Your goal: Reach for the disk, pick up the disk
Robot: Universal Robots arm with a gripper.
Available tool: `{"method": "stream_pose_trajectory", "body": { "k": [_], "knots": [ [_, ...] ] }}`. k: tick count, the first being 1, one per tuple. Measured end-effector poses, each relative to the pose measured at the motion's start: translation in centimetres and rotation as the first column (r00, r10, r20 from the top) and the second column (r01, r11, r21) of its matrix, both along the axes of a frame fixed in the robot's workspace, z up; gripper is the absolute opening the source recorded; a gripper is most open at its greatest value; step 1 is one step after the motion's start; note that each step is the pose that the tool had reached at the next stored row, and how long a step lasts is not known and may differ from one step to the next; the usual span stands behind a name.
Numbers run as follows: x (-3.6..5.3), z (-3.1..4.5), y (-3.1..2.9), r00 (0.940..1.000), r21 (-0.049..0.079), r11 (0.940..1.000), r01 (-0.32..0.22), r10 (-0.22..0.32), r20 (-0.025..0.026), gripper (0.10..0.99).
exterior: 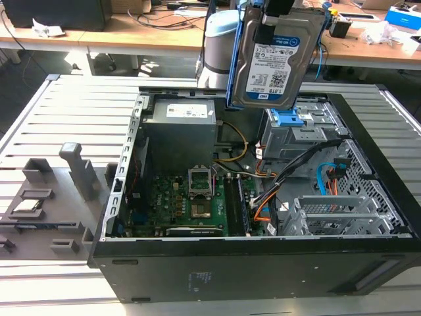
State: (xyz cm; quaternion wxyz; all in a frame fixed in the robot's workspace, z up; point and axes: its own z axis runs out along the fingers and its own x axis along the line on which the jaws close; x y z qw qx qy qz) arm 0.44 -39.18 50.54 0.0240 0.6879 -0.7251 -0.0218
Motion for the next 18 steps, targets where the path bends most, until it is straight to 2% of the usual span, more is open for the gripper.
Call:
{"method": "stream_pose_trajectory", "body": {
  "k": [18],
  "knots": [
    [0.00, -0.01, -2.27, 1.0000, 0.000, 1.0000, 0.000, 0.000, 0.0000, 0.369]
  ]
}}
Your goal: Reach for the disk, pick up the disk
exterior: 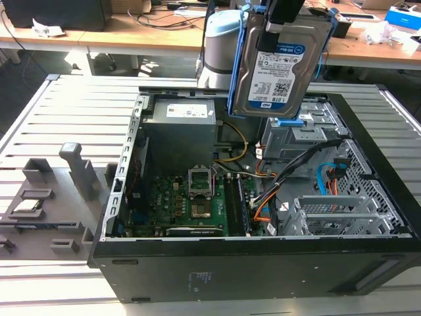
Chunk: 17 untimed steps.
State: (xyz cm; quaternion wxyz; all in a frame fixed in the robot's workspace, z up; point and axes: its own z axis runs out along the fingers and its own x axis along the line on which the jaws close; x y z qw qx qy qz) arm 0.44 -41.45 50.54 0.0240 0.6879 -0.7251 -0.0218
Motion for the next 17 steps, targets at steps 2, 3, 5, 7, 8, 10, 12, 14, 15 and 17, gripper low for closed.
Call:
{"method": "stream_pose_trajectory", "body": {
  "k": [2, 3, 5, 7, 8, 10, 12, 14, 15, 17],
  "knots": [
    [0.00, 0.00, -0.18, 1.0000, 0.000, 1.0000, 0.000, 0.000, 0.0000, 0.369],
    [0.00, 0.00, -0.32, 1.0000, 0.000, 1.0000, 0.000, 0.000, 0.0000, 0.369],
    [0.00, 0.00, -0.45, 1.0000, 0.000, 1.0000, 0.000, 0.000, 0.0001, 0.369],
    [0.00, 0.00, -0.64, 1.0000, 0.000, 1.0000, 0.000, 0.000, 0.0000, 0.369],
    [0.00, 0.00, -0.71, 1.0000, 0.000, 1.0000, 0.000, 0.000, 0.0000, 0.369],
    [0.00, 0.00, -0.85, 1.0000, 0.000, 1.0000, 0.000, 0.000, 0.0001, 0.369],
    [0.00, 0.00, -1.03, 1.0000, 0.000, 1.0000, 0.000, 0.000, 0.0000, 0.369],
    [0.00, -0.01, -1.29, 1.0000, 0.000, 1.0000, 0.000, 0.000, 0.0000, 0.369],
    [0.00, 0.00, -1.40, 1.0000, 0.000, 1.0000, 0.000, 0.000, 0.0000, 0.369],
    [0.00, 0.00, -1.55, 1.0000, 0.000, 1.0000, 0.000, 0.000, 0.0000, 0.369]
  ]
}}
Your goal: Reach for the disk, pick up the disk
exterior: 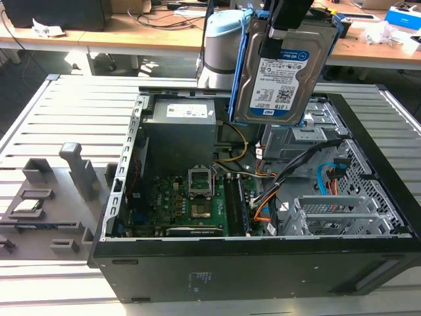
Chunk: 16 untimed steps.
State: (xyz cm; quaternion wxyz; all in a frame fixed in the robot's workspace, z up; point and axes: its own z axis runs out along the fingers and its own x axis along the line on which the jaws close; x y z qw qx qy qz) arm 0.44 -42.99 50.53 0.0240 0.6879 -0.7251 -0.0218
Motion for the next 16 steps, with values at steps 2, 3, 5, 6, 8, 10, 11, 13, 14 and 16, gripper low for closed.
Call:
{"method": "stream_pose_trajectory", "body": {
  "k": [2, 3, 5, 6, 8, 10, 11, 13, 14, 16],
  "knots": [
    [0.00, 0.00, -0.16, 1.0000, 0.000, 1.0000, 0.000, 0.000, 0.0000, 0.369],
    [0.00, 0.00, -0.25, 1.0000, 0.000, 1.0000, 0.000, 0.000, 0.0000, 0.369],
    [0.00, 0.00, -0.42, 1.0000, 0.000, 1.0000, 0.000, 0.000, 0.0000, 0.369],
    [0.00, 0.00, -0.59, 1.0000, 0.000, 1.0000, 0.000, 0.000, 0.0000, 0.369],
    [0.00, 0.00, -0.74, 1.0000, 0.000, 1.0000, 0.000, 0.000, 0.0001, 0.369],
    [0.00, 0.00, -0.97, 1.0000, 0.000, 1.0000, 0.000, 0.000, 0.0000, 0.369],
    [0.00, 0.00, -1.03, 1.0000, 0.000, 1.0000, 0.000, 0.000, 0.0001, 0.369],
    [0.00, 0.00, -1.16, 1.0000, 0.000, 1.0000, 0.000, 0.000, 0.0001, 0.369],
    [0.00, 0.00, -1.25, 1.0000, 0.000, 1.0000, 0.000, 0.000, 0.0000, 0.369],
    [0.00, 0.00, -1.43, 1.0000, 0.000, 1.0000, 0.000, 0.000, 0.0000, 0.369]
  ]
}}
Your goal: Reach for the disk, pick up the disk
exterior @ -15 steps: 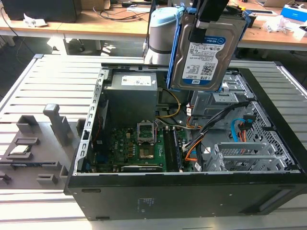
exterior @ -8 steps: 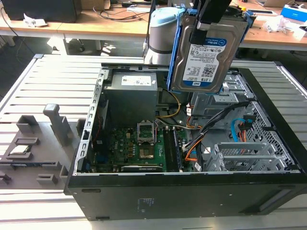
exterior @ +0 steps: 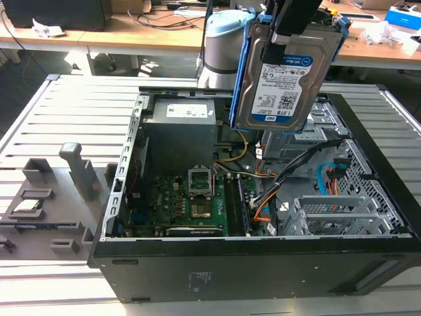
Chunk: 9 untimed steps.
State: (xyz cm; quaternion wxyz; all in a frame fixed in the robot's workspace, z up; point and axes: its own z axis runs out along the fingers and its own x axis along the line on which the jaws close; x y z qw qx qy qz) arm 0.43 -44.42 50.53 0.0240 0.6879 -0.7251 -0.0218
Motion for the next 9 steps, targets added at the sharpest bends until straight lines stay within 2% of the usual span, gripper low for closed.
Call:
{"method": "stream_pose_trajectory", "body": {
  "k": [5, 9],
  "knots": [
    [0.00, 0.00, -0.34, 1.0000, 0.000, 1.0000, 0.000, 0.000, 0.0000, 0.369],
    [0.00, -0.01, -1.13, 1.0000, 0.000, 1.0000, 0.000, 0.000, 0.0000, 0.369]
  ]
}}
